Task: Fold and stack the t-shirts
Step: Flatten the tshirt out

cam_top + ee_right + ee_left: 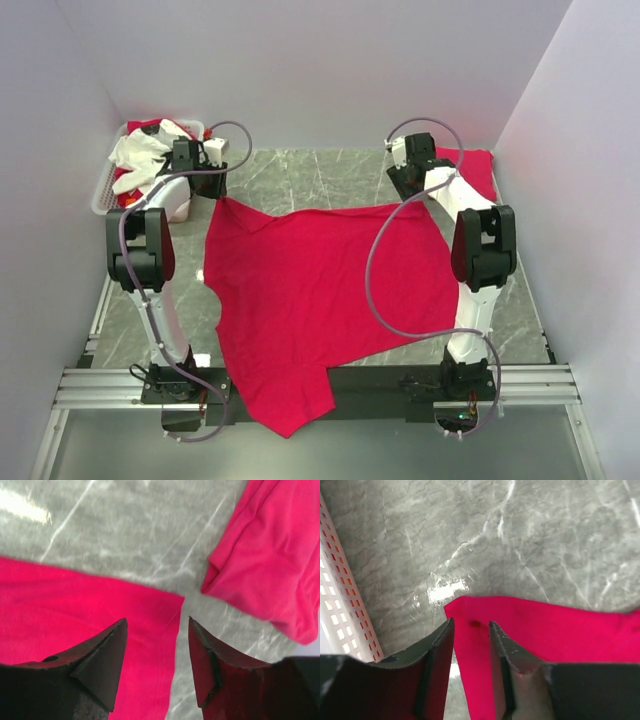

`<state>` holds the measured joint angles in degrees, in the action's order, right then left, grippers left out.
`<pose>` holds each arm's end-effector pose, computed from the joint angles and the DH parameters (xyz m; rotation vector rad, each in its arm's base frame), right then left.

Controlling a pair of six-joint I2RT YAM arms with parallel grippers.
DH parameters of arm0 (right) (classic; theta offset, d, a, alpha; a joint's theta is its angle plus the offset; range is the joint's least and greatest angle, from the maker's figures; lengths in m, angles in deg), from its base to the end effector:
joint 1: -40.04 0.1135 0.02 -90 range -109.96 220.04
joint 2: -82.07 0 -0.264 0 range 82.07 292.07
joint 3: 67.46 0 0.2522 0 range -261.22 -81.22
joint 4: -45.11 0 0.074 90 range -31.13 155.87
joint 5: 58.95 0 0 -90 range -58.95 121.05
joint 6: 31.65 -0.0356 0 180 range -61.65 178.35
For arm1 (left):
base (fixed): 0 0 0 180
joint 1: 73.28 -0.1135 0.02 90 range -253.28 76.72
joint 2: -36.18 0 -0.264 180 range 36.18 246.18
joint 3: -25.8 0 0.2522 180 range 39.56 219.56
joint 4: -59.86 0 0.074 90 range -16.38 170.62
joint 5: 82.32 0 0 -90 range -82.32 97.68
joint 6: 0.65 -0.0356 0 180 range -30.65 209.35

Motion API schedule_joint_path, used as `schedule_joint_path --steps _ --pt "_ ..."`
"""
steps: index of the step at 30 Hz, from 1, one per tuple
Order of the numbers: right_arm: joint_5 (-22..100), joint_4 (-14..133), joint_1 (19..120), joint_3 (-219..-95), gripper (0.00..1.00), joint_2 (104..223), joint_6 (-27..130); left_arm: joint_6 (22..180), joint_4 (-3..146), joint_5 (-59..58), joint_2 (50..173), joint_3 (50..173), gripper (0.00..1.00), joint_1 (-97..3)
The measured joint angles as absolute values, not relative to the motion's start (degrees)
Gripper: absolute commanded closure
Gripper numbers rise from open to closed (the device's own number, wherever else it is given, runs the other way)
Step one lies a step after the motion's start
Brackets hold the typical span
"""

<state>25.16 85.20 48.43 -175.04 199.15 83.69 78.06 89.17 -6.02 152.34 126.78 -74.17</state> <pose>0.4555 0.0635 0.2236 -0.6654 2.3547 -0.2572 0.4573 -0.0013 0.2083 0.3271 2.3030 -0.1741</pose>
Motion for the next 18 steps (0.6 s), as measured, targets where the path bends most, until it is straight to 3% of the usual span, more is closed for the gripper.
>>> schedule_joint_path --steps 4,7,11,14,18 --pt "26.0 89.6 48.4 -174.5 0.44 196.8 82.9 78.1 91.6 -7.5 148.9 125.8 0.62 -74.2" --pt "29.4 94.2 48.4 -172.4 0.52 192.0 82.6 78.1 94.6 -9.9 141.5 120.2 0.66 -74.3" --pt "34.7 101.0 48.4 -170.4 0.76 186.6 82.4 78.1 99.7 -13.9 131.7 113.1 0.71 -74.2" --pt "37.0 103.9 48.4 -166.7 0.85 184.7 82.6 78.0 102.8 -15.6 128.2 108.1 0.77 -73.9" --pt "37.8 106.7 48.4 -159.4 0.88 184.8 83.3 77.8 106.3 -15.9 128.0 101.8 0.80 -73.9"
